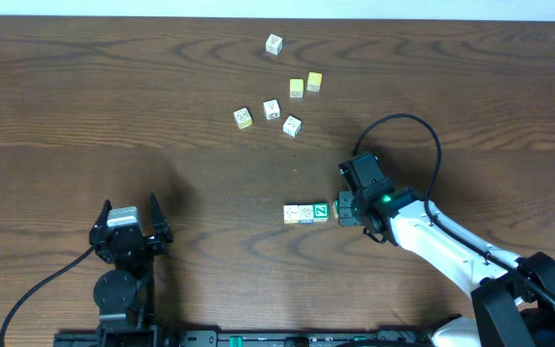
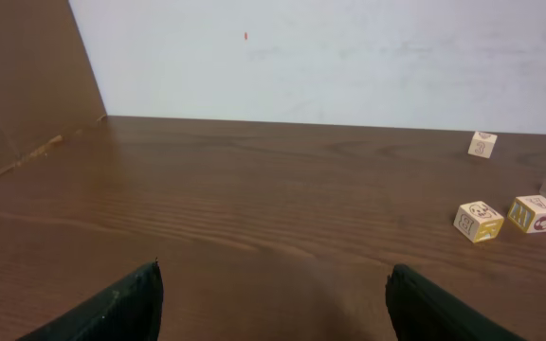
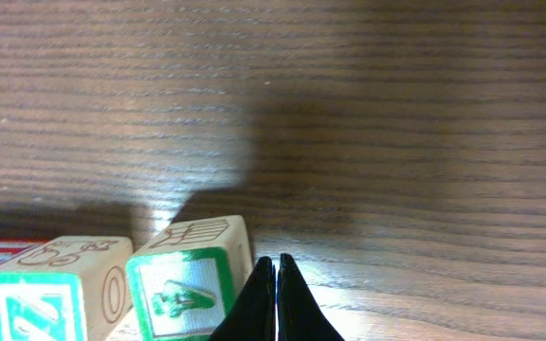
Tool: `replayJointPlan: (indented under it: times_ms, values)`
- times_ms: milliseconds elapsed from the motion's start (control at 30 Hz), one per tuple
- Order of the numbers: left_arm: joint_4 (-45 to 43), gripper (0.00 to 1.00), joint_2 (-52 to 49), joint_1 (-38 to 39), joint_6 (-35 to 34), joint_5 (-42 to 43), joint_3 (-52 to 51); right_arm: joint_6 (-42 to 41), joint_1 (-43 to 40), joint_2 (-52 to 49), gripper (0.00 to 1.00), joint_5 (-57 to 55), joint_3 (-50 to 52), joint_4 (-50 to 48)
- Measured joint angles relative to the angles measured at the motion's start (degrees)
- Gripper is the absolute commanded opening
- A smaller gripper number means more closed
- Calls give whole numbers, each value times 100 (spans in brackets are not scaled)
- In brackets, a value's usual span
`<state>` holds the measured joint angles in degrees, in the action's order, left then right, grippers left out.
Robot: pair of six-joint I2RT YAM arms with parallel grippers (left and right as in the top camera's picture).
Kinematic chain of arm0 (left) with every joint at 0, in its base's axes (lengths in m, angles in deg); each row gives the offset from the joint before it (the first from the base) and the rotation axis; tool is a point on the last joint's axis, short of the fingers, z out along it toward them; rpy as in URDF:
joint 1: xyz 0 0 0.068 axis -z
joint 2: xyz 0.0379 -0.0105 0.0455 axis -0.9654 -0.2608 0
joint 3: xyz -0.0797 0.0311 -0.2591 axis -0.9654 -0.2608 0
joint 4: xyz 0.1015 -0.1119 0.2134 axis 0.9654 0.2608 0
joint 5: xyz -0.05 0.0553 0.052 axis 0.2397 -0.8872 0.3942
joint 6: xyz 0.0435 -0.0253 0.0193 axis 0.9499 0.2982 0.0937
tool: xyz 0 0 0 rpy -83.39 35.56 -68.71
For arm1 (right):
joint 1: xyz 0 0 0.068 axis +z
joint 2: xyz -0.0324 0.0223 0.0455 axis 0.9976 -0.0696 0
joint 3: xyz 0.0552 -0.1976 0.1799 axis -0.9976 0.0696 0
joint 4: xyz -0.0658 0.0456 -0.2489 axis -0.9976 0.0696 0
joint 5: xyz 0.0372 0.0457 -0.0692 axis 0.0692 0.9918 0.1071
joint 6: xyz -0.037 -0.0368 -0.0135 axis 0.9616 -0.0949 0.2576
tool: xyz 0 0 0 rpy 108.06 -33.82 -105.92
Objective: Lift 4 blocks
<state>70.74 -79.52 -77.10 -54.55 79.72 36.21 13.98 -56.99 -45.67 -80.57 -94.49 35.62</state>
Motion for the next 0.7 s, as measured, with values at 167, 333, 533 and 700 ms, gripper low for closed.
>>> replayJointPlan:
  times_ms: [167,333,533,700]
  values:
    - [0,76,0,0,0,2,0,-2,114,-2,1,28,0,0]
    - [0,75,0,0,0,2,0,-4,111,-4,1,28,0,35]
    - [0,75,0,0,0,2,0,-4,111,-4,5,-42,0,24]
    - [0,76,0,0,0,0,0,0,111,-4,8,-188,0,-313]
